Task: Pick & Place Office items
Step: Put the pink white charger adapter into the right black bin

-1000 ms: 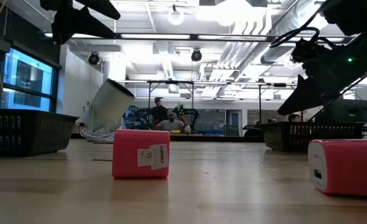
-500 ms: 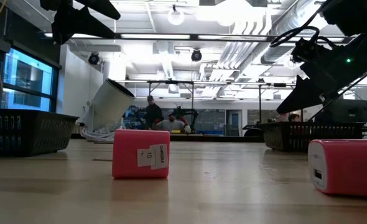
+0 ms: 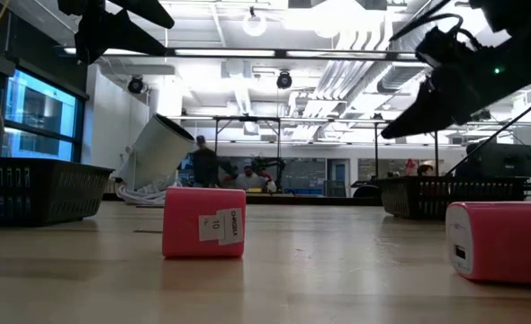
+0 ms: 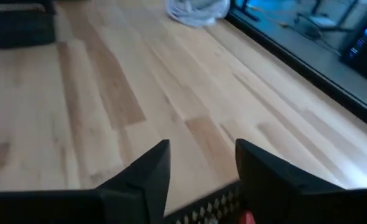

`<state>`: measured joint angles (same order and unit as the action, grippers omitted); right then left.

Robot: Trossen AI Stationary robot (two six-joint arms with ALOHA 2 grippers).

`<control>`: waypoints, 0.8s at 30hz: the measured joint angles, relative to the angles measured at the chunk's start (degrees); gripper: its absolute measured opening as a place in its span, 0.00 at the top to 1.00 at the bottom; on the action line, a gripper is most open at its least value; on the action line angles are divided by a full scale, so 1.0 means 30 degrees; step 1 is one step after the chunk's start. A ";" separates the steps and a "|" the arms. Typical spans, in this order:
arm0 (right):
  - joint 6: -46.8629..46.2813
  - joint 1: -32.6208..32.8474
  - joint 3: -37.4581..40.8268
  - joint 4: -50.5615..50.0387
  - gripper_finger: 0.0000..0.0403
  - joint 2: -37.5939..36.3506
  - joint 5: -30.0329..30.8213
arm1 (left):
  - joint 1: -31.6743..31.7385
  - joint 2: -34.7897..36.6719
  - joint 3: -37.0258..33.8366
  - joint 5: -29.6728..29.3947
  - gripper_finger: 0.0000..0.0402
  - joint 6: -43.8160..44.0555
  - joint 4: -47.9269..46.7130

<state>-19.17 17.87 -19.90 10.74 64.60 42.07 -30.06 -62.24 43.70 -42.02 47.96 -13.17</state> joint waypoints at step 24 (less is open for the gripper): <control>0.3479 0.1864 -0.1734 0.1939 0.42 0.0589 -0.5094 | 0.0000 0.0000 0.0000 -0.0002 0.52 0.0001 0.0000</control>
<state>-8.73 23.46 -25.10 16.56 66.37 26.79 -30.06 -62.24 43.70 -42.03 47.96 -13.17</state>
